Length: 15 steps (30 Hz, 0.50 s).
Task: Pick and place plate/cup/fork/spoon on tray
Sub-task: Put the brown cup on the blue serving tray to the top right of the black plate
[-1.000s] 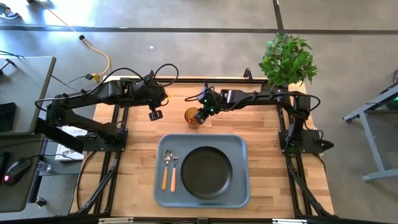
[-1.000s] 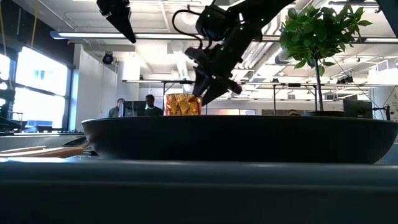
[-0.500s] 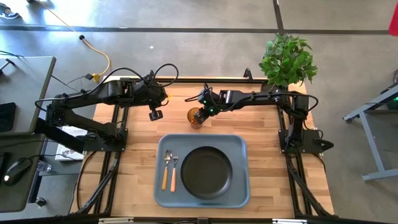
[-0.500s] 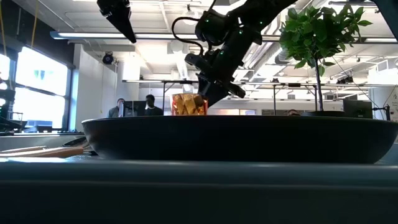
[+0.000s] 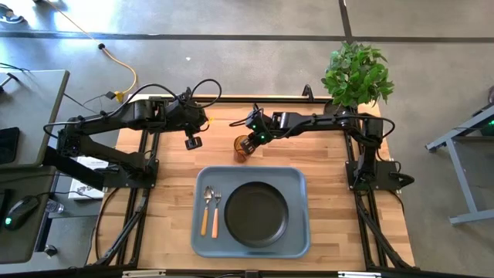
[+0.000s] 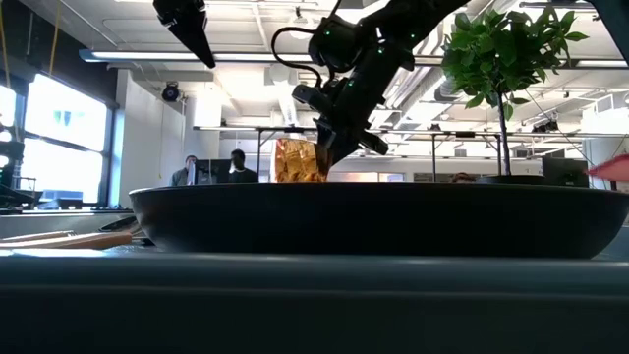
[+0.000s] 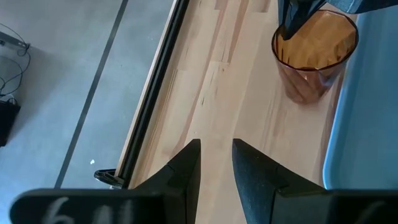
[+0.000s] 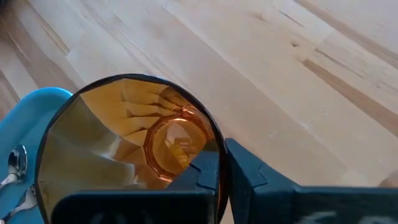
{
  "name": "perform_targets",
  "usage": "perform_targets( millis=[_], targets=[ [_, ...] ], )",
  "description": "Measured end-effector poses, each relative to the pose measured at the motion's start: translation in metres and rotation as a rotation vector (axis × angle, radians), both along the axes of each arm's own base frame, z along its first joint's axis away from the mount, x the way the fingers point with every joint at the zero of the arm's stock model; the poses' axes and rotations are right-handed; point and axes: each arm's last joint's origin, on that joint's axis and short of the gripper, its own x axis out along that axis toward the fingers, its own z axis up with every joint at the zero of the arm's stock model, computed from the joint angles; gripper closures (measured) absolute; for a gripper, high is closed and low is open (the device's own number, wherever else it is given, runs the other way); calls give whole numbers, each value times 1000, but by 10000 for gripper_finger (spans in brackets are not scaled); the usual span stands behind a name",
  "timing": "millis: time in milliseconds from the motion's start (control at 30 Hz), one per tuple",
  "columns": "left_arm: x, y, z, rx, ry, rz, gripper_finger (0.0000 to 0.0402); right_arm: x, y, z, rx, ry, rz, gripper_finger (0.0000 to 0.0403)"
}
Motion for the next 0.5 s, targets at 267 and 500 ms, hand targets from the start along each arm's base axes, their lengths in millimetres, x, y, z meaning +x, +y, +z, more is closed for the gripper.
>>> perform_targets(
  millis=[267, 500],
  targets=[
    [0, 0, 0, 0, 0, 0, 319, 0, 0, 0, -4, 2, 11, 401],
    [0, 0, 0, 0, 0, 0, 319, 0, 0, 0, -5, 2, 19, 402]
  ],
)
